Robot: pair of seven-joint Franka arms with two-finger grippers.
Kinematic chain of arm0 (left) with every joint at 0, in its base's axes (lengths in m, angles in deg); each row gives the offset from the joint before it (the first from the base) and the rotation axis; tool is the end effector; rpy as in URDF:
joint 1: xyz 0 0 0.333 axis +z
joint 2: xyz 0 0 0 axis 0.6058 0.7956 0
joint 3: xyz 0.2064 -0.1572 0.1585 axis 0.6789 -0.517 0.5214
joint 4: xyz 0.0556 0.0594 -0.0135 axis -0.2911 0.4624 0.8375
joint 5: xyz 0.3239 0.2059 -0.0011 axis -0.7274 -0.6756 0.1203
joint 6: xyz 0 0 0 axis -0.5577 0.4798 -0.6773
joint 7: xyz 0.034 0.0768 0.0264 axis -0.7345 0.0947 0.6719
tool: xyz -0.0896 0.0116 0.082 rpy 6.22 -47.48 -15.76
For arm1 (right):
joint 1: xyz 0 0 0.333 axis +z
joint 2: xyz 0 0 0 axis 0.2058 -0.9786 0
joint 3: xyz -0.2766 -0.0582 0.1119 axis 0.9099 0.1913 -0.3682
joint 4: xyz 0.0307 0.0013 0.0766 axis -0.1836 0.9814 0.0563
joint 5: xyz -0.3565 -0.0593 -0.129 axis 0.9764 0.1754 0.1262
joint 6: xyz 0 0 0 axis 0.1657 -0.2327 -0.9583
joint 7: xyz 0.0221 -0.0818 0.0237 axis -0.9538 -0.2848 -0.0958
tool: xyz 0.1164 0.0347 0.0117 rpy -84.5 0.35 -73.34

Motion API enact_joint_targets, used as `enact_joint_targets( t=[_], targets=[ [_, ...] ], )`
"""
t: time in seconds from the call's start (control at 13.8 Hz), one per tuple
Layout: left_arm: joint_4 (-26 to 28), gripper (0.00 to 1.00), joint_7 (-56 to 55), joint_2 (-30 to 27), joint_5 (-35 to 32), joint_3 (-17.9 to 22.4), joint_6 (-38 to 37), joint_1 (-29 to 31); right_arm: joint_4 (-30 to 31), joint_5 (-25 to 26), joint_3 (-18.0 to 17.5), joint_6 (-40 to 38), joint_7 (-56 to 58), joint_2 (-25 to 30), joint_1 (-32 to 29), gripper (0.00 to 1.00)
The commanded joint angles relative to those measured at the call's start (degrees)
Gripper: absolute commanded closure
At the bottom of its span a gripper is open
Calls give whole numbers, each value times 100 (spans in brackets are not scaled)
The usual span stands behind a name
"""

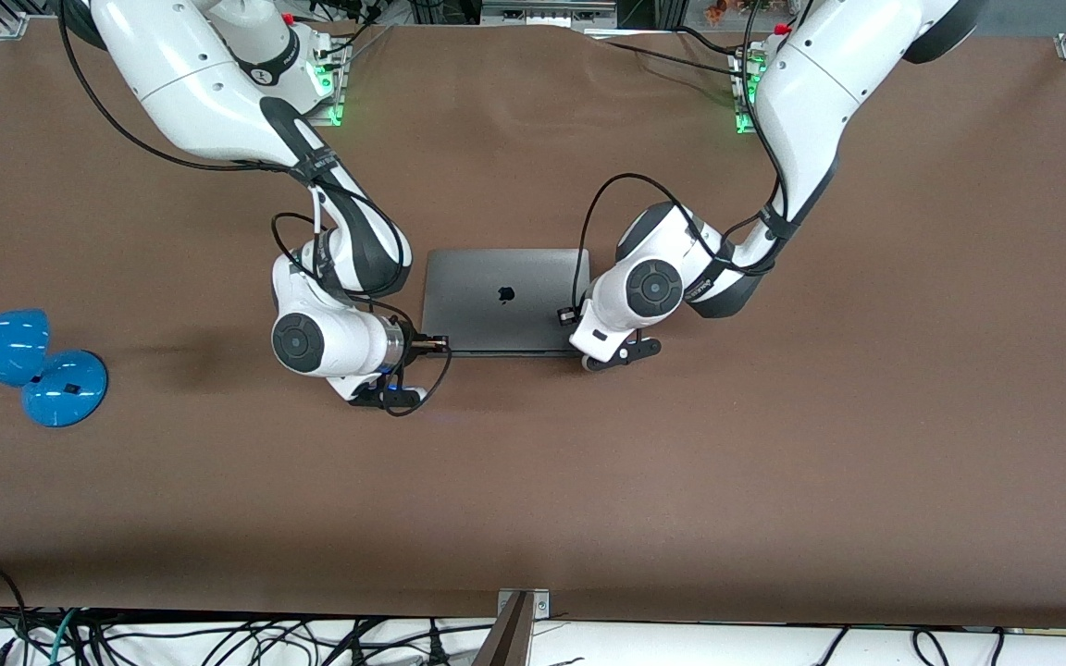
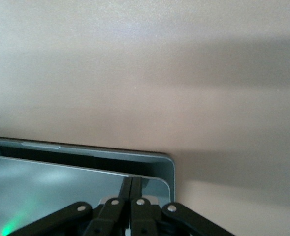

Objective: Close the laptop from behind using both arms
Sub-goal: 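Press the closed lid flat with both grippers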

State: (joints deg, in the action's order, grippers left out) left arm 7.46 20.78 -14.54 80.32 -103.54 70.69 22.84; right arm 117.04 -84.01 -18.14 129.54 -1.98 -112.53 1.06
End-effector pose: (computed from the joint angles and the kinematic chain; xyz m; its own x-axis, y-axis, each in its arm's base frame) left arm 0.5323 -0.3967 0.1806 0.9103 0.2783 -0.3065 0.3209 -0.9421 0.0976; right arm 0.6026 0.3048 0.1844 0.9636 0.0162 -0.2669 -0.0555 -0.9642 -0.2592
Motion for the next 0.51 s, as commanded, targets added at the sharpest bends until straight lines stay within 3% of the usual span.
enact_joint_targets(
  t=[0.0, 0.44],
  targets=[
    [-171, 100, -39, 132, -183, 94, 80, -137, -165, 54, 52, 41, 61, -139, 60, 95],
    [-171, 100, -39, 255, -192, 155, 265, -155, -165, 54, 52, 137, 26, -262, 69, 95]
  ],
)
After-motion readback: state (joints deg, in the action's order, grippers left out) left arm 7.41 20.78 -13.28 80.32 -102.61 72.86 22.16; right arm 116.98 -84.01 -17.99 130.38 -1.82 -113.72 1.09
